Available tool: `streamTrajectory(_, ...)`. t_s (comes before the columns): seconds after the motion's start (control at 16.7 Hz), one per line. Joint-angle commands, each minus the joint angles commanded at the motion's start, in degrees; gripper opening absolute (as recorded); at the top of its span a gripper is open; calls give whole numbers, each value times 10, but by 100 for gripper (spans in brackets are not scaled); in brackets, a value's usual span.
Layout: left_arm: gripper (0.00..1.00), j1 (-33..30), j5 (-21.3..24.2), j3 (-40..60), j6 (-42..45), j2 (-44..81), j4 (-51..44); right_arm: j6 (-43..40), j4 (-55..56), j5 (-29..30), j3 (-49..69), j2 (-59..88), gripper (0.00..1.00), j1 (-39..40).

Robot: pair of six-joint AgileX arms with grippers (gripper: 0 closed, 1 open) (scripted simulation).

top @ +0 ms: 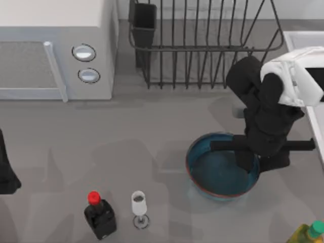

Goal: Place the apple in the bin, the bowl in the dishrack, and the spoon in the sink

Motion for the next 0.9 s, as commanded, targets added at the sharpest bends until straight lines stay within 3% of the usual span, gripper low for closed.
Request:
streamTrajectory(0.36,100,0,0,0,0,0,0,0,-23,0,19,-6,0,0)
streamTrajectory(0.9,100,0,0,0,0,0,0,-3,-216,0,153,-63,0,-2)
